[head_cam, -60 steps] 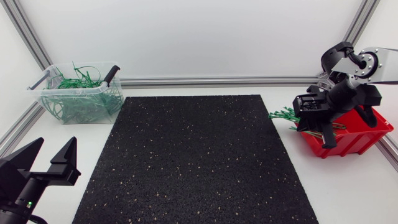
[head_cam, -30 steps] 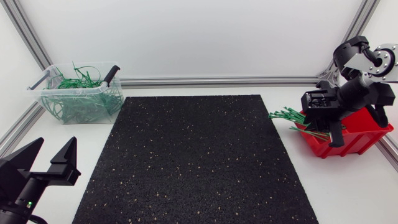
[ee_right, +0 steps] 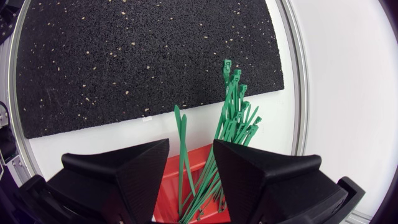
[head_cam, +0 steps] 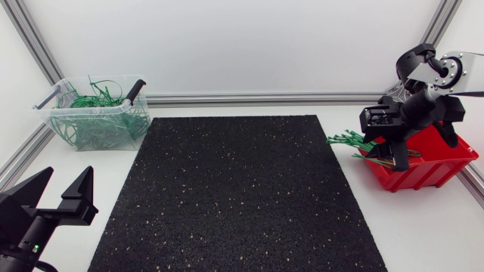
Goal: Take a green cable tie from the red box, thread the tail through the head to close it, then place it in the transparent bin on the left.
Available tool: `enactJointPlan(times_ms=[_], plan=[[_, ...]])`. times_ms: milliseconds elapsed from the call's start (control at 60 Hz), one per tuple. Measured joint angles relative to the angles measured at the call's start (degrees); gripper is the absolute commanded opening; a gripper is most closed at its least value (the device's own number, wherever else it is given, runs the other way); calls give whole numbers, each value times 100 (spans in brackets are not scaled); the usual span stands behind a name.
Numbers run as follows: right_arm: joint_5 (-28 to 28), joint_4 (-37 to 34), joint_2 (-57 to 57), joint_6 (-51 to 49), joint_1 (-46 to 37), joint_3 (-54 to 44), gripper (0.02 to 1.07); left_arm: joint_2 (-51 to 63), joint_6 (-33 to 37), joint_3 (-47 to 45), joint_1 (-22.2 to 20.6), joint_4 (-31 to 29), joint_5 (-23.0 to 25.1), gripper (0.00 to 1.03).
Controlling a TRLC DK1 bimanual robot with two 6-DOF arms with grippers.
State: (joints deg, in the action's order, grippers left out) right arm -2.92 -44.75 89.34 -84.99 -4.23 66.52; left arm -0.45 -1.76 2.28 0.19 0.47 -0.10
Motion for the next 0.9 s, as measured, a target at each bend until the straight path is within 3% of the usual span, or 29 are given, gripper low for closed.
enactJointPlan(times_ms=[517, 667, 767, 900], plan=[[-20, 4, 380, 448, 186, 219, 58, 0, 0, 0, 0, 0, 0, 99], [2, 302, 455, 573, 219, 184, 58, 0, 0, 0, 0, 0, 0, 99], [22, 439, 496, 603, 232, 133, 43, 0, 0, 0, 0, 0, 0, 99], [24, 439, 529, 616, 232, 15, 42, 0, 0, 0, 0, 0, 0, 99]])
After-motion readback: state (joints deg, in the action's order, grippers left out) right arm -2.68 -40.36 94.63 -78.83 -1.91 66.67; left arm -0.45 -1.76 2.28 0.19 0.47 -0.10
